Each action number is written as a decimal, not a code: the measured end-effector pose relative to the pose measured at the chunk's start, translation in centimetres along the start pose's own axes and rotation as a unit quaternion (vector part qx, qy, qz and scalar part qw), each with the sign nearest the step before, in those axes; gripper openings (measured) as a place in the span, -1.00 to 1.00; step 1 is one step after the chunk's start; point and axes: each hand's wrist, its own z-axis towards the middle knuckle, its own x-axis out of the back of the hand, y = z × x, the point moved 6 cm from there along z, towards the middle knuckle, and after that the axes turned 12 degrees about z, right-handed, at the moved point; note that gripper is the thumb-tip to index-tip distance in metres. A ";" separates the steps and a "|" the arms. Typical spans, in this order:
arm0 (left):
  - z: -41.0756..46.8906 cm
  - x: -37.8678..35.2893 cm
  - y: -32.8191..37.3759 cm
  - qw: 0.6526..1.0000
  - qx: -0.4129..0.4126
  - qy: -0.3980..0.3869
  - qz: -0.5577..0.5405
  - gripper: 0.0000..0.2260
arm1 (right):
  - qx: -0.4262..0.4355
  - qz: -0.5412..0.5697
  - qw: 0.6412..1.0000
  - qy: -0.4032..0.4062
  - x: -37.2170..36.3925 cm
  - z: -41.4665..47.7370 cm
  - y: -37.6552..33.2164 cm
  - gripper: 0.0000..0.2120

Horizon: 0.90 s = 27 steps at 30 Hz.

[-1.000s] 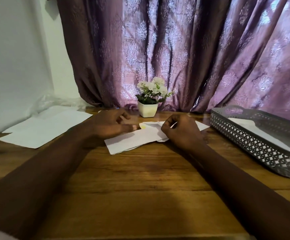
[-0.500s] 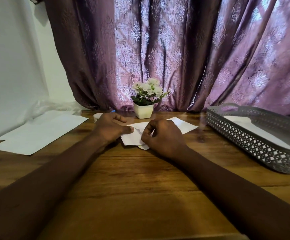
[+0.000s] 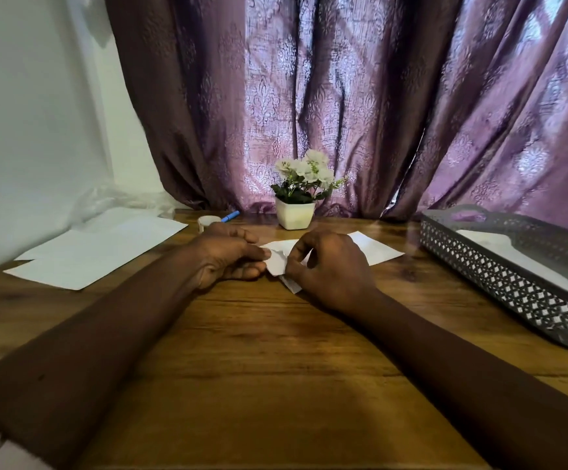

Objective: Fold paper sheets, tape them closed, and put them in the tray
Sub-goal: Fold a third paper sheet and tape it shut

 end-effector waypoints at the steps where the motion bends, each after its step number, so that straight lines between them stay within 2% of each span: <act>1: -0.1 -0.4 0.1 1.000 -0.004 0.007 -0.007 -0.60 | 0.013 -0.006 1.000 0.001 -0.1 -0.1 -0.4 -0.85; 6: -0.2 -1.4 0.7 0.998 -0.033 0.051 0.015 -0.75 | 0.058 -0.028 0.998 -0.013 -0.8 -0.5 -1.7 -0.86; 11: 0.0 -0.9 0.9 0.997 -0.029 0.061 -0.026 -0.89 | 0.079 -0.025 0.996 -0.011 -0.9 -0.6 -1.8 -0.88; 15: -0.1 -0.9 0.4 0.997 -0.027 0.069 0.000 -0.82 | 0.121 0.071 0.989 -0.036 -1.5 -0.7 -2.3 -0.90; 18: 0.2 -0.5 0.0 0.998 -0.011 0.068 0.010 -0.71 | 0.111 0.135 0.985 0.014 -0.7 0.2 -1.4 -0.86; 20: 0.2 -0.2 0.0 0.998 -0.005 0.060 0.023 -0.64 | 0.093 0.109 0.989 0.024 -0.2 0.9 0.0 -0.87; 23: 0.0 -0.1 0.3 0.998 -0.017 0.050 0.044 -0.61 | 0.040 0.056 0.997 -0.035 -0.4 1.2 2.4 -0.78; 27: -0.4 -0.5 1.3 0.981 -0.097 0.022 0.165 -0.45 | 0.007 0.044 0.993 -0.110 -1.3 0.9 3.7 -0.65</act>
